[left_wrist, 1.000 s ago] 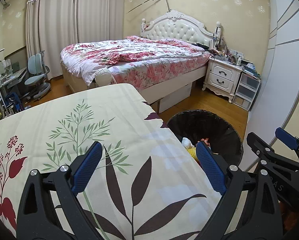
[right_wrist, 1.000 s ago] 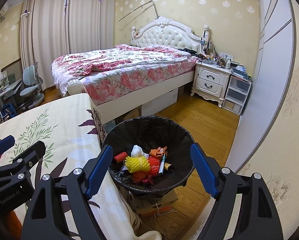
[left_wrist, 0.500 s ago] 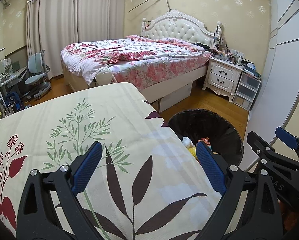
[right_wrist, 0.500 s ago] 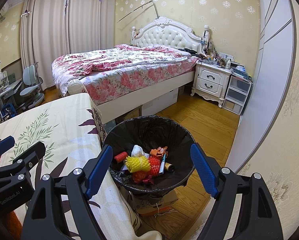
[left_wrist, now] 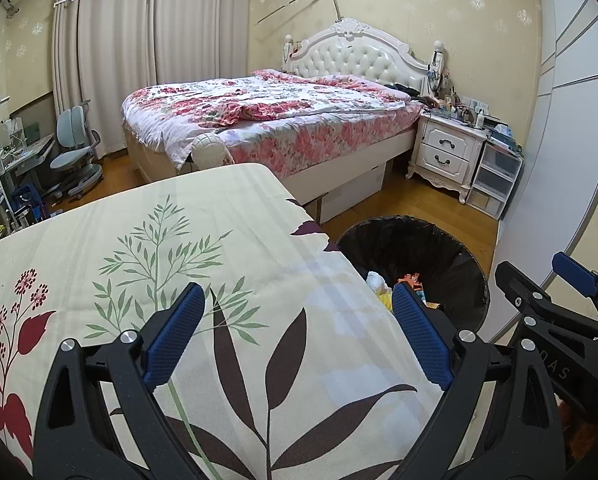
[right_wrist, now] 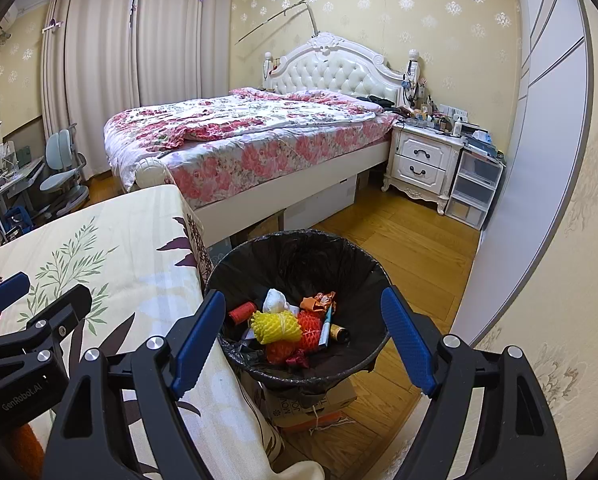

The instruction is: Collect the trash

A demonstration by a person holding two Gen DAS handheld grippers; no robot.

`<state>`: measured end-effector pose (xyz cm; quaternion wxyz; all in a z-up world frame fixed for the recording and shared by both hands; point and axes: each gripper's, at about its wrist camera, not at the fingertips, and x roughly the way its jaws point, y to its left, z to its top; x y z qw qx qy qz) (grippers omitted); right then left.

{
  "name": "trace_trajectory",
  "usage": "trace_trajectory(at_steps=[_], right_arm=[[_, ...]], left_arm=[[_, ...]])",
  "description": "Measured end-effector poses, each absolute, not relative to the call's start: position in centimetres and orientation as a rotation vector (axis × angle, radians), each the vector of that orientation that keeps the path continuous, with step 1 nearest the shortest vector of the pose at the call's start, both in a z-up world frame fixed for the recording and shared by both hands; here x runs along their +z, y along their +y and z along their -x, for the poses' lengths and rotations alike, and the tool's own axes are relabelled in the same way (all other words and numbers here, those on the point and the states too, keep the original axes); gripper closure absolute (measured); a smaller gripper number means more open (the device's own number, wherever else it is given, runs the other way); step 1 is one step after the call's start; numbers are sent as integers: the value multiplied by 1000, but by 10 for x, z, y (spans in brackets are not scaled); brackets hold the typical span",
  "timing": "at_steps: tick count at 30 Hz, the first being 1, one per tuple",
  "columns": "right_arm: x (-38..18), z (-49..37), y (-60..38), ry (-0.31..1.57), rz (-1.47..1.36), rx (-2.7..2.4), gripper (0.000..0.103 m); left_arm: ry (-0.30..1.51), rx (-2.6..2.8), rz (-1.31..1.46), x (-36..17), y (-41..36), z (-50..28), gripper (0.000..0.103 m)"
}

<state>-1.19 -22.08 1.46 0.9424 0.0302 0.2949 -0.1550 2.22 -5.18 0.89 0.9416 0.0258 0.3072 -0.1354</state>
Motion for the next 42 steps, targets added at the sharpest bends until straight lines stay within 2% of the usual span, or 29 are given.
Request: trace_trajectory(at_steps=[42], right_arm=[[14, 12, -219, 607, -64, -309, 25]], left_arm=[[600, -282, -77, 9, -51, -22, 10]])
